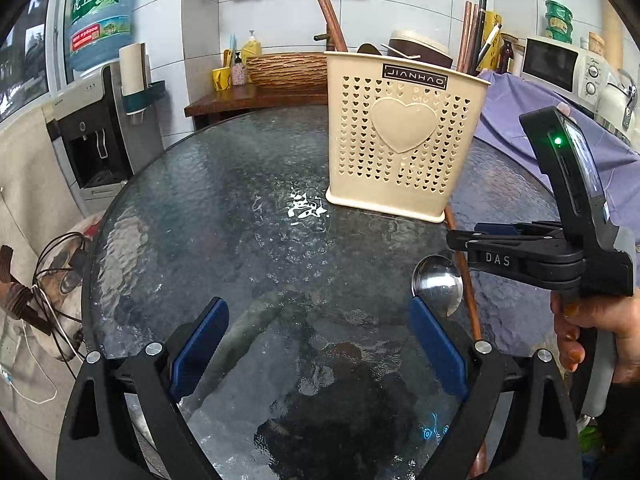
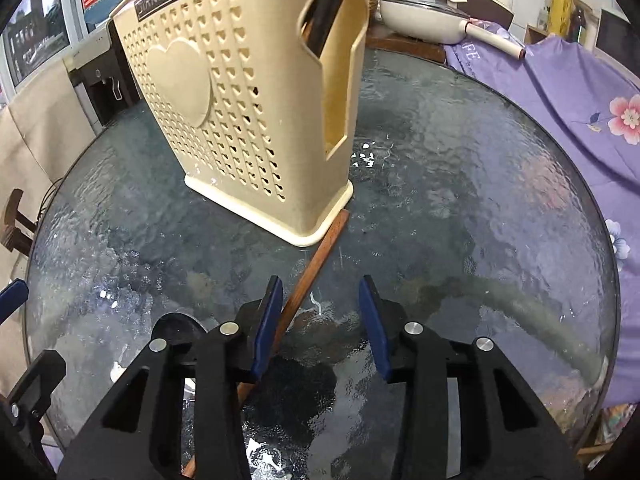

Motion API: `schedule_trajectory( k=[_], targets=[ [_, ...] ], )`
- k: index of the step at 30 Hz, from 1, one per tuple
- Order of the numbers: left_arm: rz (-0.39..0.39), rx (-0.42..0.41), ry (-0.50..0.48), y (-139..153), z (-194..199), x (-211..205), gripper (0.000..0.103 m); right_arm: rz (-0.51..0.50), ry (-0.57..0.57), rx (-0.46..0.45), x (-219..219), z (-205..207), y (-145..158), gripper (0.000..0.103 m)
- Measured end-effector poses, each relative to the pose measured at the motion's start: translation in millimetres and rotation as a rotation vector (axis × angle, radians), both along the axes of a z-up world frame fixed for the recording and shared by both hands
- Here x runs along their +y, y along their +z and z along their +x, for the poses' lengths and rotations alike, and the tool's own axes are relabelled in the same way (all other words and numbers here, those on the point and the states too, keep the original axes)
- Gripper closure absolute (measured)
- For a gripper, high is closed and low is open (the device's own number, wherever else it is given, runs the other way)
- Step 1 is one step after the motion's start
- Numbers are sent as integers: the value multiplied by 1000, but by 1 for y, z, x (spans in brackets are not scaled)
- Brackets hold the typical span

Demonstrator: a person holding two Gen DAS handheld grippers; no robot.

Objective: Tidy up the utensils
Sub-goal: 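Grasp the brown-handled spoon with the left tool while the right tool grasps the brown chopstick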

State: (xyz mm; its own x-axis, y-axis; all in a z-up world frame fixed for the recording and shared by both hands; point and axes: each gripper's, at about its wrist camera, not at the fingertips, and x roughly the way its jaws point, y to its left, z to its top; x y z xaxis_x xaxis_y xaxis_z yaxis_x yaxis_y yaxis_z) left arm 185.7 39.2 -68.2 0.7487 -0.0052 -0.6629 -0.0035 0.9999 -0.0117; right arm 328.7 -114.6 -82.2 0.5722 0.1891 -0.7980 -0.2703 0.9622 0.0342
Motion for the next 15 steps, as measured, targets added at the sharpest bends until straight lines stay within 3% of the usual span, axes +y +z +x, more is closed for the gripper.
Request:
schedule_trajectory(
  k=[4,11,15],
  targets=[
    [-9,14,-8,-3,1,-2,13,-9,36,2,-2,-5,1,86],
    [7,54,-87,-7,5,-25,13,-18,134,30,-22,-16,2,91],
    [20,81,-134,-13,11,-44,13,-22,134,34,-36,-17,3,92]
  ],
)
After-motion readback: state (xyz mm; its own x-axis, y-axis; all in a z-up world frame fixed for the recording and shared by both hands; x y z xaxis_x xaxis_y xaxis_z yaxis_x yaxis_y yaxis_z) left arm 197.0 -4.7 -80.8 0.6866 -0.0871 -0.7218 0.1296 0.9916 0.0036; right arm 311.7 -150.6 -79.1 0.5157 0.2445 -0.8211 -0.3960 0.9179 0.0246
